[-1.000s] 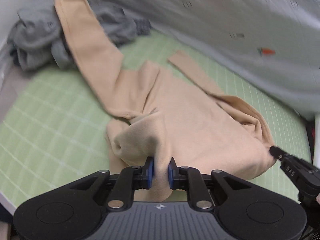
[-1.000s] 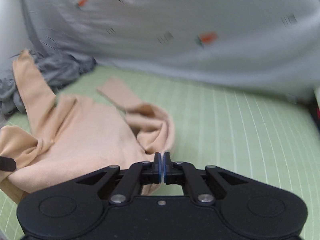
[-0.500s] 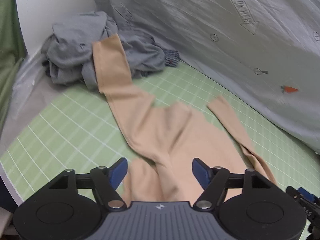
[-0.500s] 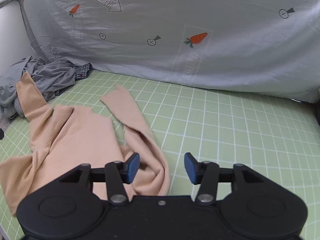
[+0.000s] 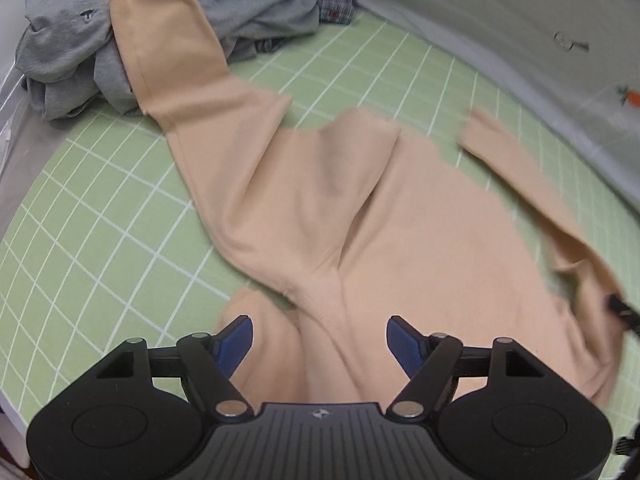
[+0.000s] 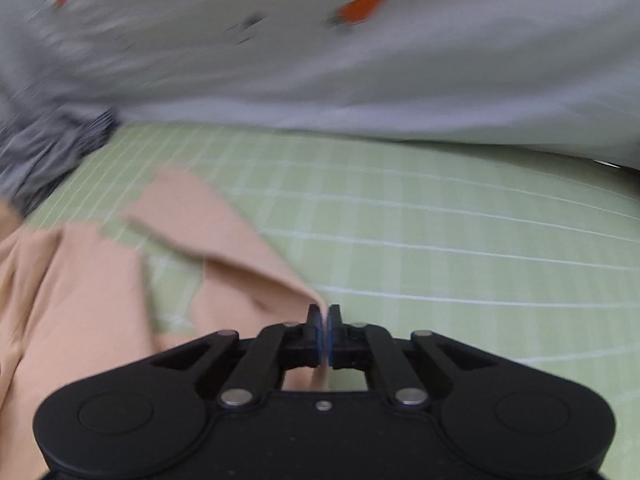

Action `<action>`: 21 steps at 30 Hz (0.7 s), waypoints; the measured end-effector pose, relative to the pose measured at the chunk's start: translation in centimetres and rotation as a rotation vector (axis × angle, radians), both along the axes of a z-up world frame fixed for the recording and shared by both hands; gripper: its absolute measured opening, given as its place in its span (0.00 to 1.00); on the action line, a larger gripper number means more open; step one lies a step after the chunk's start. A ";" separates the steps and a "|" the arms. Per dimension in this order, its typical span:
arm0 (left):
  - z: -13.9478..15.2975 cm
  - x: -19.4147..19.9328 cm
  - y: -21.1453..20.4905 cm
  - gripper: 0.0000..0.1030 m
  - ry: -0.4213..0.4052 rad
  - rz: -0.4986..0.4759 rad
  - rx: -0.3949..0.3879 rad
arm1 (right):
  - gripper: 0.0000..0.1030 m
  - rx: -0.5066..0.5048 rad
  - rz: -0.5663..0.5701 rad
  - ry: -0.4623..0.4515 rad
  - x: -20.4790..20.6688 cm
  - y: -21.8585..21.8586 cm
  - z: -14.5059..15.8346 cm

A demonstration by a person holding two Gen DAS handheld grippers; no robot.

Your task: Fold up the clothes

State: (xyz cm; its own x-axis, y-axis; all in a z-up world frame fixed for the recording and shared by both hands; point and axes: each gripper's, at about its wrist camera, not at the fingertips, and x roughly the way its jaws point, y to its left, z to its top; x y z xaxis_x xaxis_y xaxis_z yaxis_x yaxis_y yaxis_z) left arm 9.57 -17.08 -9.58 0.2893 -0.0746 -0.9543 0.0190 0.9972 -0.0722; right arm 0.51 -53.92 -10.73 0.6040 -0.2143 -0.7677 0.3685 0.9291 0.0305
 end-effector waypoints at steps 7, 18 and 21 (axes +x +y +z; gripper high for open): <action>-2.2 -1.7 0.6 0.75 0.113 0.013 -0.105 | 0.03 -0.094 -0.282 0.059 -8.1 -6.4 1.3; 0.3 -1.3 -1.0 0.74 0.012 -0.058 -0.016 | 0.80 -0.085 -0.153 -0.016 -7.0 -5.2 1.9; 0.4 0.1 -0.4 0.74 0.013 -0.013 -0.033 | 0.80 0.002 -0.014 -0.011 -3.6 -3.5 1.2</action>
